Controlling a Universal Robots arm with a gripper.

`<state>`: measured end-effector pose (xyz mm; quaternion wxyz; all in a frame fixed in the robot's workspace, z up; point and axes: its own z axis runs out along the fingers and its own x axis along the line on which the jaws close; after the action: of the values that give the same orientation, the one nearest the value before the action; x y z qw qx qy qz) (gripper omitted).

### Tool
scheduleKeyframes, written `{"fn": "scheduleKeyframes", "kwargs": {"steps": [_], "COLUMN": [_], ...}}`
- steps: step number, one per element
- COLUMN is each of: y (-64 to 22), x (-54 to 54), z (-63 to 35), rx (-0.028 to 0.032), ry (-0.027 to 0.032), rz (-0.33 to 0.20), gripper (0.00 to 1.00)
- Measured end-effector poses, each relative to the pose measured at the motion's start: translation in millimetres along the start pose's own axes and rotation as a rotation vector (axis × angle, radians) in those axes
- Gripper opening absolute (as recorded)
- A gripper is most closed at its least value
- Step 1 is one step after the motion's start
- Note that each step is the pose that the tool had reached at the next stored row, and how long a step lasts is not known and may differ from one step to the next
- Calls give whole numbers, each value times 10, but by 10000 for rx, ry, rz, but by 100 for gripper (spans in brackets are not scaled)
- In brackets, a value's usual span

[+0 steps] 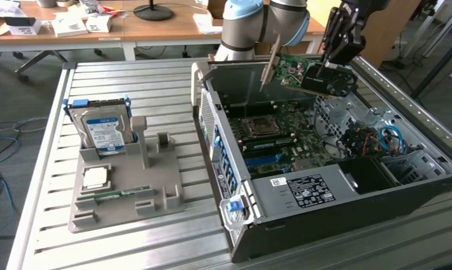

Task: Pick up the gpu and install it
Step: 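Insert the gpu into the slot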

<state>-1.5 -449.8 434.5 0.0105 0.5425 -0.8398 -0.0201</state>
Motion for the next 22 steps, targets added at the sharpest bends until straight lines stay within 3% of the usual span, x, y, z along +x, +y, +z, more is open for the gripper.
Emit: {"fn": "scheduleKeyframes", "kwargs": {"steps": [5,22], "y": [0,0], "x": [0,0], "z": [1,2], "rx": [2,2], "ry": [49,53], "rz": [-778,-900], "gripper": [26,26]}}
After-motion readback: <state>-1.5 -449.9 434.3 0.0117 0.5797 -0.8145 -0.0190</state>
